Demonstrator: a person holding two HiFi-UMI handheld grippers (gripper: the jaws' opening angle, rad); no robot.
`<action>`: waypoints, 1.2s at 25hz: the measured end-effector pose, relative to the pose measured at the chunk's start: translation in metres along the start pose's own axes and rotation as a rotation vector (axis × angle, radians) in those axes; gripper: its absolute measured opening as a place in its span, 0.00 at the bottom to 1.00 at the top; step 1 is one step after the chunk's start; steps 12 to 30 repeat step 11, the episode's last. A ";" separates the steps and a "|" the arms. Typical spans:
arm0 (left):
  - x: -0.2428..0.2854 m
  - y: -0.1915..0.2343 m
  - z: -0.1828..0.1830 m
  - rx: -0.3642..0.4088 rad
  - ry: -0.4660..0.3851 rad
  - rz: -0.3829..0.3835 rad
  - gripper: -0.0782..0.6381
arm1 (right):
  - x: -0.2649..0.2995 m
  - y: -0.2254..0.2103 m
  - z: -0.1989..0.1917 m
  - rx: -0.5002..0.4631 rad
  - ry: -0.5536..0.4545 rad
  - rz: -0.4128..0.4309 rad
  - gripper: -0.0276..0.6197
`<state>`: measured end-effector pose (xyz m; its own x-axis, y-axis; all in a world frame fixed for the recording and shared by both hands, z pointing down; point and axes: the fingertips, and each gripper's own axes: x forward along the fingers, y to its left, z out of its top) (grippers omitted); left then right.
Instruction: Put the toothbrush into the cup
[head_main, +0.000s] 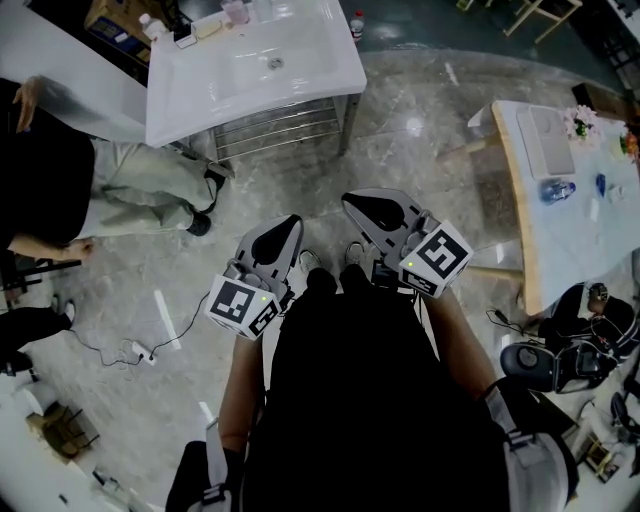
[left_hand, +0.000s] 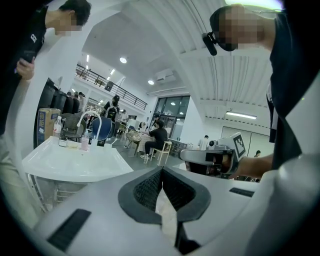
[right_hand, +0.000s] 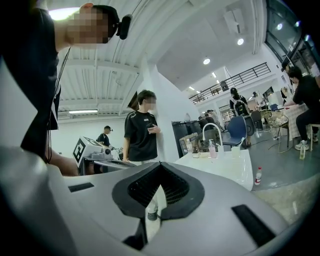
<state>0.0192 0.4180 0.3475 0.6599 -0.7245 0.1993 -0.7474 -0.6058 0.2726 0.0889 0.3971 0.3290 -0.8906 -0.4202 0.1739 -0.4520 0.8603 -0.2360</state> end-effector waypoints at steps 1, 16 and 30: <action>0.001 0.000 -0.002 0.001 0.003 -0.002 0.13 | -0.001 0.000 -0.001 -0.001 0.001 -0.001 0.07; 0.003 -0.006 -0.003 -0.003 0.006 -0.012 0.12 | -0.005 -0.002 -0.004 0.013 0.006 -0.013 0.07; 0.003 -0.006 -0.003 -0.003 0.006 -0.012 0.12 | -0.005 -0.002 -0.004 0.013 0.006 -0.013 0.07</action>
